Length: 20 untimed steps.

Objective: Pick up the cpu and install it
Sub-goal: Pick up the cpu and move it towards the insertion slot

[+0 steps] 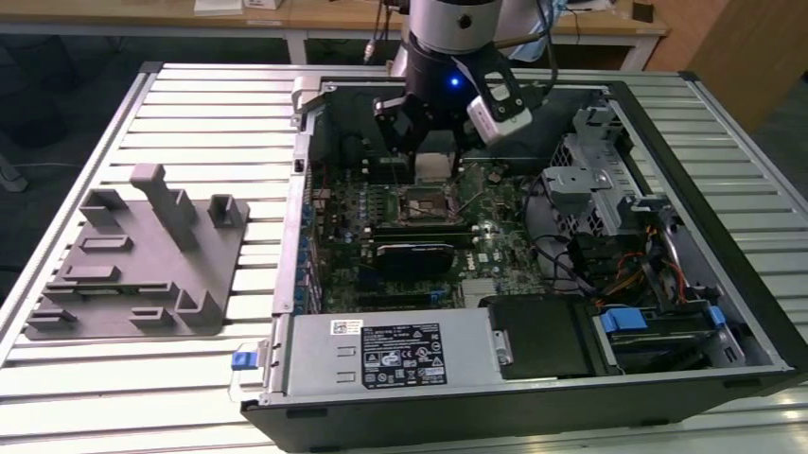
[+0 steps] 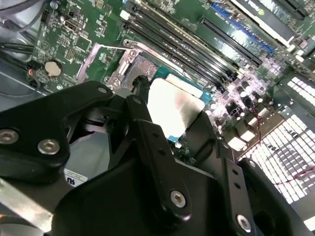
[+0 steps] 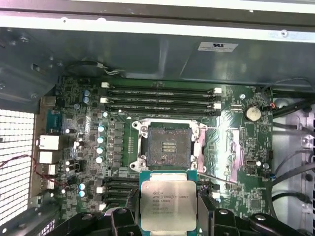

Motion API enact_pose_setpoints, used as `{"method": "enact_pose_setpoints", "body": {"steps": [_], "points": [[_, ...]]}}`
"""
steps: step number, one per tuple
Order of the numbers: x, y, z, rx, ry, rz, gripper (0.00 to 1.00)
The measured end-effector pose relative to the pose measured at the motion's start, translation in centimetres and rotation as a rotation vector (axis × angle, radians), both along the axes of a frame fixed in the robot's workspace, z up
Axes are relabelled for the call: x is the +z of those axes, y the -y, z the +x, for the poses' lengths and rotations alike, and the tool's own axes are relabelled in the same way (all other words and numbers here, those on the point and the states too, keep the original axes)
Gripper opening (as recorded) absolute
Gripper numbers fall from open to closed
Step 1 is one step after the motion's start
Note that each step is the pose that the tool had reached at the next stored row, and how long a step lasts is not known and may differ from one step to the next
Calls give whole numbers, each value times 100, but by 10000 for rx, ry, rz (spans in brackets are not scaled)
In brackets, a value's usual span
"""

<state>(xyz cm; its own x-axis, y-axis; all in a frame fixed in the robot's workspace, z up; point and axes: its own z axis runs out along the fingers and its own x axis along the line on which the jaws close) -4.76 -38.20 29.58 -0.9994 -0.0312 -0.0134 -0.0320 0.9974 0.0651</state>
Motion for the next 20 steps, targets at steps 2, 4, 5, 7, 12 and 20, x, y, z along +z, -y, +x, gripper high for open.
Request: {"method": "enact_pose_setpoints", "body": {"steps": [2, 4, 5, 7, 12, 20], "points": [[-18, -7, 18, 9, -1, -1, 55], [-37, -15, 32, 13, -2, -3, 55], [-47, -20, 36, 14, -2, -3, 55], [-69, -26, 43, 14, -1, -2, 55], [-113, -55, 48, 15, -1, -2, 55], [-170, -129, 48, 14, -1, -1, 55]]}}
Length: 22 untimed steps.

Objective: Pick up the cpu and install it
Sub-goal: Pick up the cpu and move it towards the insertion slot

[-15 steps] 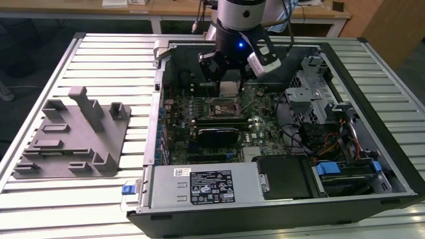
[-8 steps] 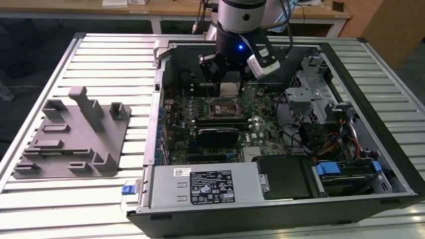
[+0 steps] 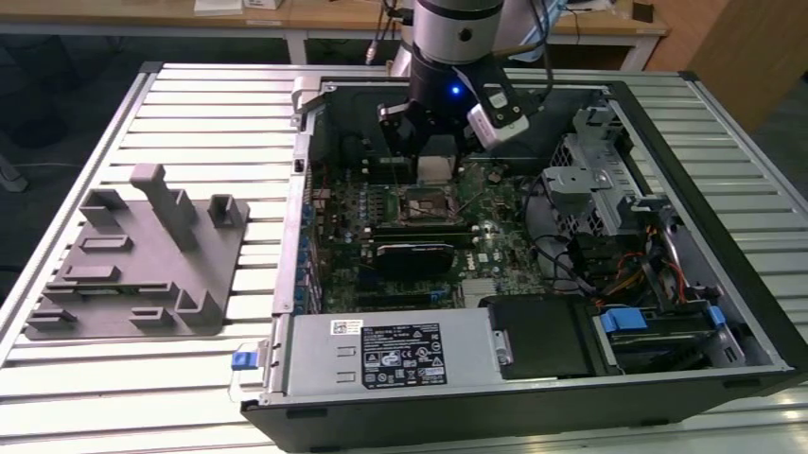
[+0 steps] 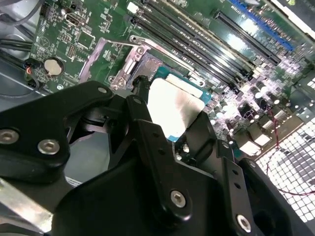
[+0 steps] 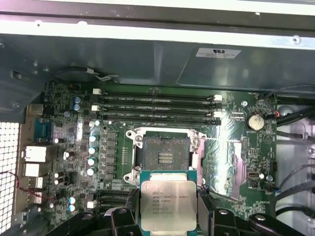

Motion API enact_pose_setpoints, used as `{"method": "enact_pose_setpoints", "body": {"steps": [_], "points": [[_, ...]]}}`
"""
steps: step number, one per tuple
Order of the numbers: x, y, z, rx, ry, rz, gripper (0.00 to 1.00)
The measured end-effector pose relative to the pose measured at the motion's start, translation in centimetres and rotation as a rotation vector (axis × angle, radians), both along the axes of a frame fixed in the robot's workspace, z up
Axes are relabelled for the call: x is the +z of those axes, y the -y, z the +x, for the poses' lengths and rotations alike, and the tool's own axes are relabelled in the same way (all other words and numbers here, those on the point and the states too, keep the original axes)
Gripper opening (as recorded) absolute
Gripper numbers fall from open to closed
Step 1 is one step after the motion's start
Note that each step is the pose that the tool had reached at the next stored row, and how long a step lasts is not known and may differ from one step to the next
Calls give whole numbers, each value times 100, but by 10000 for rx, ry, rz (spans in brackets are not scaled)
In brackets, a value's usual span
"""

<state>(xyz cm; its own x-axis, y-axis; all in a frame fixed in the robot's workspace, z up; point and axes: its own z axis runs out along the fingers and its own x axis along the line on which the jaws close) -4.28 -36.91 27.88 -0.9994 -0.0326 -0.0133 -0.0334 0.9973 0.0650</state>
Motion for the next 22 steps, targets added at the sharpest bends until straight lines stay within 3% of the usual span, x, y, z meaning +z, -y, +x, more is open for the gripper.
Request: {"method": "enact_pose_setpoints", "body": {"steps": [12, 22], "points": [[-84, -126, 4, 0, -2, -1, 55], [-161, -175, 7, 0, -14, -1, 55]]}}
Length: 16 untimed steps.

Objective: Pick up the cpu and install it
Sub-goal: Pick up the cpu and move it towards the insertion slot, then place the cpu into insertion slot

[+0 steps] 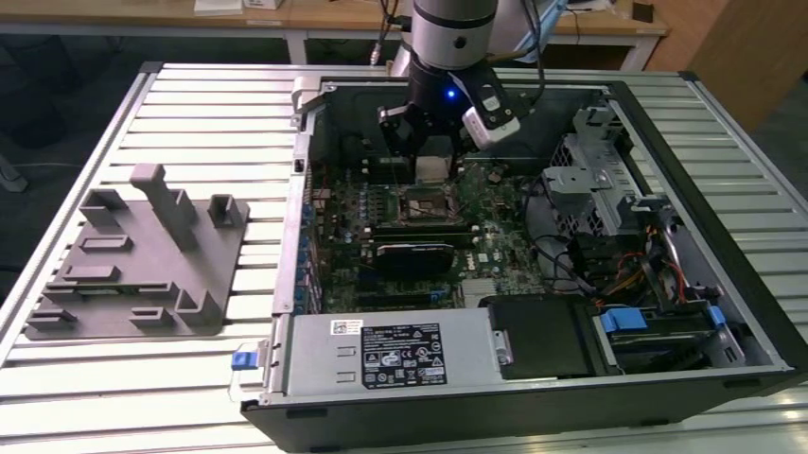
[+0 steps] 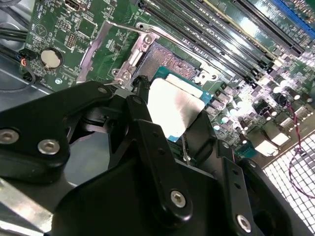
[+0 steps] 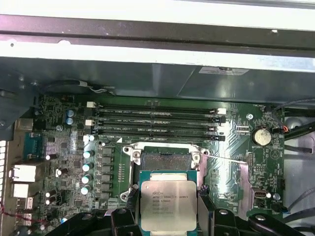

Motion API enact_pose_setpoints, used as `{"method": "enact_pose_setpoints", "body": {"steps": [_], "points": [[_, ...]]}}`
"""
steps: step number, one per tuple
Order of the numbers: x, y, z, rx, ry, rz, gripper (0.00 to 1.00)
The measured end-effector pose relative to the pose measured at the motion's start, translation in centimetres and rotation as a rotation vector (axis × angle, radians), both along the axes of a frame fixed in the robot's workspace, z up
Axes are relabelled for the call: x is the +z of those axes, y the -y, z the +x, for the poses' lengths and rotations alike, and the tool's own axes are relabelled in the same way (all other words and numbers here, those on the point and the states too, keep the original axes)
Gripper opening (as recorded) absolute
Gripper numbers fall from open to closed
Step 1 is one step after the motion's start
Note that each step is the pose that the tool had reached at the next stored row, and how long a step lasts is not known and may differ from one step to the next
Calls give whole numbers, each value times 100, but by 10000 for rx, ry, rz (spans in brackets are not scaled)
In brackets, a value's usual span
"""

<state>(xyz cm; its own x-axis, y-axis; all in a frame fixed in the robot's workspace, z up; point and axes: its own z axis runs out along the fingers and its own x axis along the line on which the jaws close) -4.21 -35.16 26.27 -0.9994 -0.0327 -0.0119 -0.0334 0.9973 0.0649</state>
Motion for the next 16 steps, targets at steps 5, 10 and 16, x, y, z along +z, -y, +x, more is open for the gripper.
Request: {"method": "enact_pose_setpoints", "body": {"steps": [5, 10, 16], "points": [[-42, -3, 0, -1, -5, -1, 55], [-57, -4, 0, 0, -8, -1, 55], [-58, -4, 0, 0, -8, -1, 55]]}}
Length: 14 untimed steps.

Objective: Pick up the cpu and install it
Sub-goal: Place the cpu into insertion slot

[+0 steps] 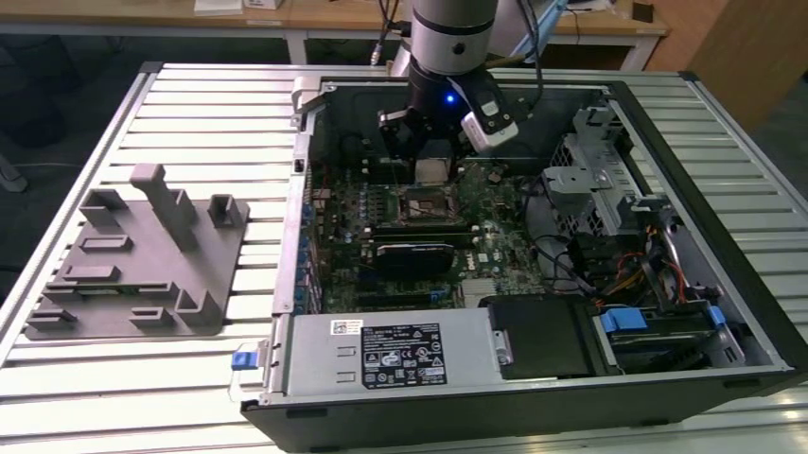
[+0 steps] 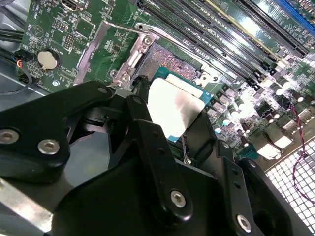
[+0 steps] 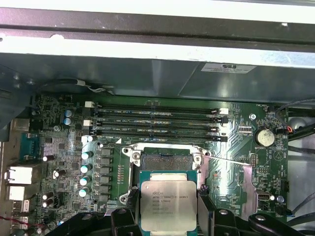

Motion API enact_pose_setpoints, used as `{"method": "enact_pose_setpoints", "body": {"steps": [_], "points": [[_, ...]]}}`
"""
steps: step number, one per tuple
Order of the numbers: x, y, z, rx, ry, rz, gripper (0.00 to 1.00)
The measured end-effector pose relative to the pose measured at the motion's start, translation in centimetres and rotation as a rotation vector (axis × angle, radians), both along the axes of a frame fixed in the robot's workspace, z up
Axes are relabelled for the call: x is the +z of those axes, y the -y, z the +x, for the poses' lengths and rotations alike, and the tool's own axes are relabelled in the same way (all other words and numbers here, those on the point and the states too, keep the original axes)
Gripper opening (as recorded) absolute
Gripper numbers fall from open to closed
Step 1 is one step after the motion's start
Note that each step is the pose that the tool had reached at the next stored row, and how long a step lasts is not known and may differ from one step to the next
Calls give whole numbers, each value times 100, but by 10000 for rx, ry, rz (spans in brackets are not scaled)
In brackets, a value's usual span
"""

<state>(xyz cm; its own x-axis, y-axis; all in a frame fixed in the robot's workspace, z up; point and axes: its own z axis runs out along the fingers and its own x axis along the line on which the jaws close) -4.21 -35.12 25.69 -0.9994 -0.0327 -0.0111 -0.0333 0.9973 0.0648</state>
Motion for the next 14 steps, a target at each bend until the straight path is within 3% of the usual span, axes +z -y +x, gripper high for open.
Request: {"method": "enact_pose_setpoints", "body": {"steps": [14], "points": [[-5, 0, -21, 40, 0, -60, 55]]}}
